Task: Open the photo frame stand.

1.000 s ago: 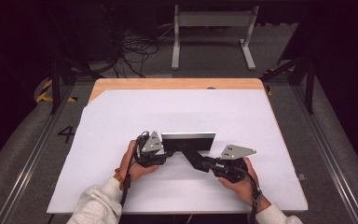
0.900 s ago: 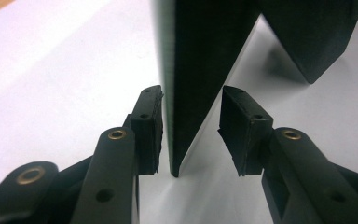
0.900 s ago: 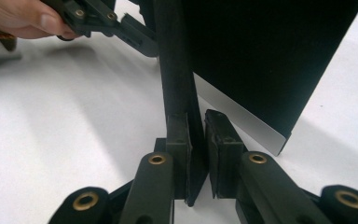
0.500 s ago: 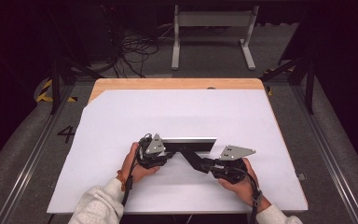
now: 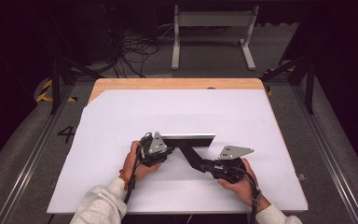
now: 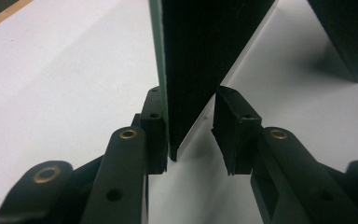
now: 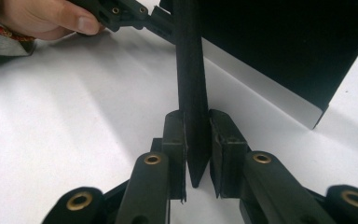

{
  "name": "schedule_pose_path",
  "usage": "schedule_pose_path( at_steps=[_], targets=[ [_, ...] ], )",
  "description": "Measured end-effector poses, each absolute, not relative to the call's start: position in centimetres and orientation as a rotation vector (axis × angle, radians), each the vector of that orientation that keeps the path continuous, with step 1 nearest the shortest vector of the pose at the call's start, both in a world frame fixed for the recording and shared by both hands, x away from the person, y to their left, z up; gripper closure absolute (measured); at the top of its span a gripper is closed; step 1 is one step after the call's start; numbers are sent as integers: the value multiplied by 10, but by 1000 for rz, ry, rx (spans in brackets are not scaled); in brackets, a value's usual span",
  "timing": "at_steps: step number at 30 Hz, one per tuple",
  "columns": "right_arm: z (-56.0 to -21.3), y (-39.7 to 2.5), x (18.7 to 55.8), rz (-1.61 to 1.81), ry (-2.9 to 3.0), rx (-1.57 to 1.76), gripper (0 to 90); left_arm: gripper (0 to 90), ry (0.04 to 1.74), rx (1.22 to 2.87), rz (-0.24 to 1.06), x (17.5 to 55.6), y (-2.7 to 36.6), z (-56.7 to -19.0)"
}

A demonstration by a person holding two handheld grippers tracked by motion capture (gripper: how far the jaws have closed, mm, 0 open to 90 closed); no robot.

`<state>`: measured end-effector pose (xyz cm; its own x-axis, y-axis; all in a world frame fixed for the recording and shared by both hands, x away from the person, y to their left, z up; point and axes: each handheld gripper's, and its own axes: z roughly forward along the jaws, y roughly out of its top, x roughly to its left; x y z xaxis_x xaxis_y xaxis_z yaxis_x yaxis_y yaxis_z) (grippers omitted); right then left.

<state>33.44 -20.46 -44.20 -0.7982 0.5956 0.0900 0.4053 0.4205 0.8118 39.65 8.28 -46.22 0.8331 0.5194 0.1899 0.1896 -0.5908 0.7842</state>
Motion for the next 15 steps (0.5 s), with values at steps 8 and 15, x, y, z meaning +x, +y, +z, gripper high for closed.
schedule_pose_path(
  at_steps=[8,15],
  targets=[
    [-440,-206,333,1287,2450,866,743,628,497,2144,471,394,94,-455],
    [-427,-219,333,1325,2359,885,750,602,473,2066,441,389,110,-439]
  ],
)
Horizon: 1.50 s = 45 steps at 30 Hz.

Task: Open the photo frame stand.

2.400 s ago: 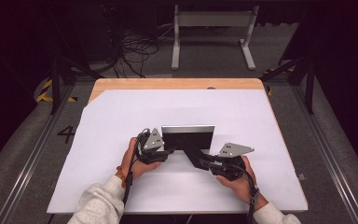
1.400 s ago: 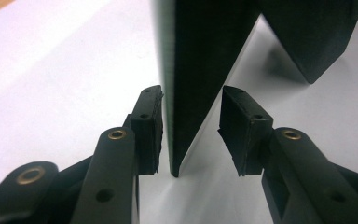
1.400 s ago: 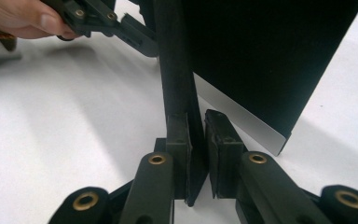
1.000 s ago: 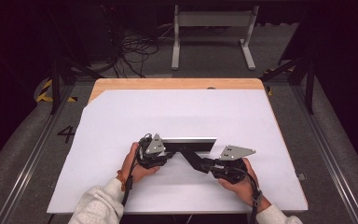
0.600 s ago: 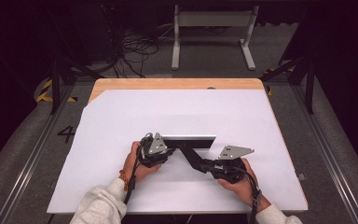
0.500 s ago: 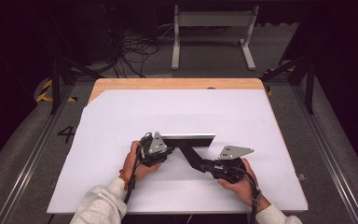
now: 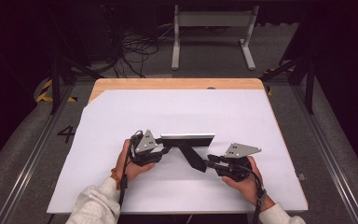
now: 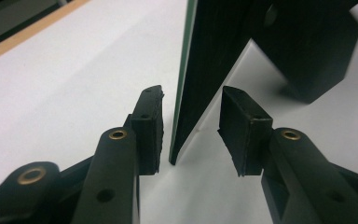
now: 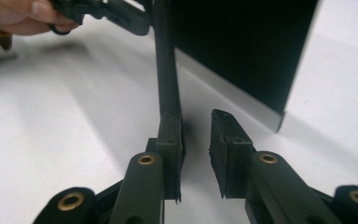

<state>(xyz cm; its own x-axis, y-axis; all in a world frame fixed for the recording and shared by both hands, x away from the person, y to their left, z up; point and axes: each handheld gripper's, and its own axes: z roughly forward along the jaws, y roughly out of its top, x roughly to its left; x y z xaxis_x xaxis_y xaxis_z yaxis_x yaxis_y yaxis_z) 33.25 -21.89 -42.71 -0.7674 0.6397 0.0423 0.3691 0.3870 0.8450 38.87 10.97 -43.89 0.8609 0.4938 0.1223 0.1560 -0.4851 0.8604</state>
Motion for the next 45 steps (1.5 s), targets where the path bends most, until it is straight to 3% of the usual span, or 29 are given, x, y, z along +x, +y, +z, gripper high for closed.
schedule_pose_path(
  at_steps=[13,20,24,36,45],
  targets=[
    [-417,-228,337,1292,2228,894,763,616,451,2015,424,383,117,-423],
    [-415,-228,340,1292,2210,896,697,580,469,2013,397,385,119,-419],
    [-411,-227,344,1288,2179,910,633,502,480,2009,380,384,121,-416],
    [-405,-217,348,1308,2155,885,617,367,488,2001,345,382,121,-413],
    [-403,-217,350,1321,2150,870,692,460,468,1999,354,379,118,-412]
  ],
)
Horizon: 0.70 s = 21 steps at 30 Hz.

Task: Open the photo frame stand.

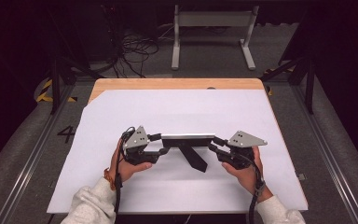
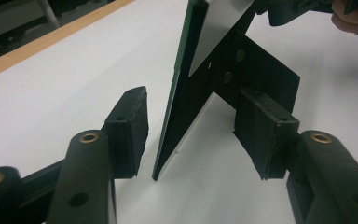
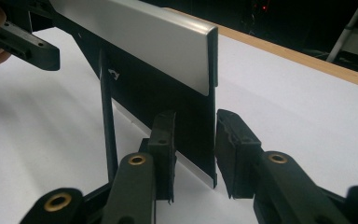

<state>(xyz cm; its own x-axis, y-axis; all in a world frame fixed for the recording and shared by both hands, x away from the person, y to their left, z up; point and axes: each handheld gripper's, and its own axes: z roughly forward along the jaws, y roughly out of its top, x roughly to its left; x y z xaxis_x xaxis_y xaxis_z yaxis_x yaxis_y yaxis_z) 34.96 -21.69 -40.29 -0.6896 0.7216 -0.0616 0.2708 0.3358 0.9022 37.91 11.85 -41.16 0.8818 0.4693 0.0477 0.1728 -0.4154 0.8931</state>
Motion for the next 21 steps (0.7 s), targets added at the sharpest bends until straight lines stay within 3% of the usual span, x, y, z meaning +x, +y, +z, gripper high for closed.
schedule_pose_path(
  at_steps=[9,21],
  targets=[
    [-404,-218,350,1326,2129,874,768,515,456,2004,339,379,117,-411],
    [-405,-217,352,1313,2134,881,783,535,455,1988,330,378,117,-409]
  ],
)
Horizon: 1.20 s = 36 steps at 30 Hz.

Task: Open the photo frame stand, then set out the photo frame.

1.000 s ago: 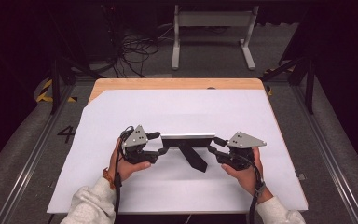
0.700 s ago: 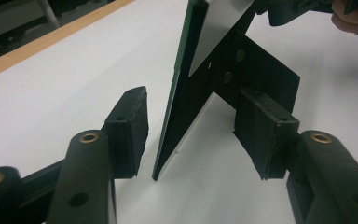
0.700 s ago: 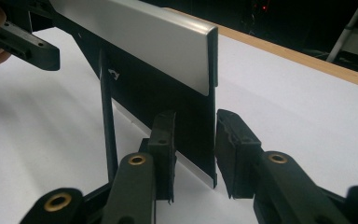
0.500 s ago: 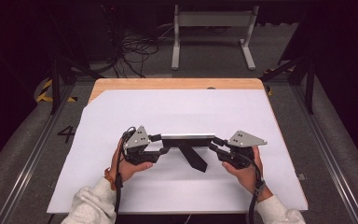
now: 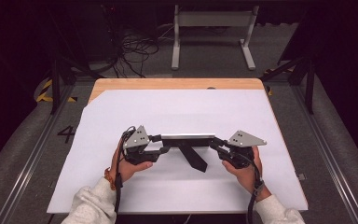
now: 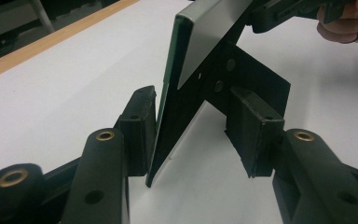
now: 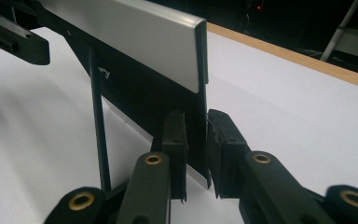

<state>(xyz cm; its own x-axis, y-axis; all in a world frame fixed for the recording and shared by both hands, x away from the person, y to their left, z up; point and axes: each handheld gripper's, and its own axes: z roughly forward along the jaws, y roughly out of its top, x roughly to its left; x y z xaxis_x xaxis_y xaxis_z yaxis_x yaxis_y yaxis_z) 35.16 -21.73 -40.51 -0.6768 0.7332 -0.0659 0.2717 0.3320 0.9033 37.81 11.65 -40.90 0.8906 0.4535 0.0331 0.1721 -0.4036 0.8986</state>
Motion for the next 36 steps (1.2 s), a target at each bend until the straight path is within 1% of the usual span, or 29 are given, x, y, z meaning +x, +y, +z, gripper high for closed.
schedule_pose_path(
  at_steps=[5,8,11,15,28,32,33,36],
  targets=[
    [-405,-217,352,1320,2136,881,783,605,470,1979,326,379,120,-409],
    [-406,-217,353,1316,2142,883,784,669,483,1975,332,378,122,-409],
    [-408,-215,355,1312,2152,884,786,713,491,1977,336,375,124,-408],
    [-408,-215,360,1323,2164,893,785,742,495,1979,334,375,125,-408],
    [-409,-211,359,1294,2139,912,790,748,489,1994,356,373,124,-407],
    [-408,-213,354,1273,2135,905,857,748,487,2001,370,372,123,-406],
    [-407,-215,352,1281,2139,906,900,749,488,2001,371,372,123,-406],
    [-405,-216,350,1286,2158,882,900,752,488,2005,372,370,123,-406]
  ],
)
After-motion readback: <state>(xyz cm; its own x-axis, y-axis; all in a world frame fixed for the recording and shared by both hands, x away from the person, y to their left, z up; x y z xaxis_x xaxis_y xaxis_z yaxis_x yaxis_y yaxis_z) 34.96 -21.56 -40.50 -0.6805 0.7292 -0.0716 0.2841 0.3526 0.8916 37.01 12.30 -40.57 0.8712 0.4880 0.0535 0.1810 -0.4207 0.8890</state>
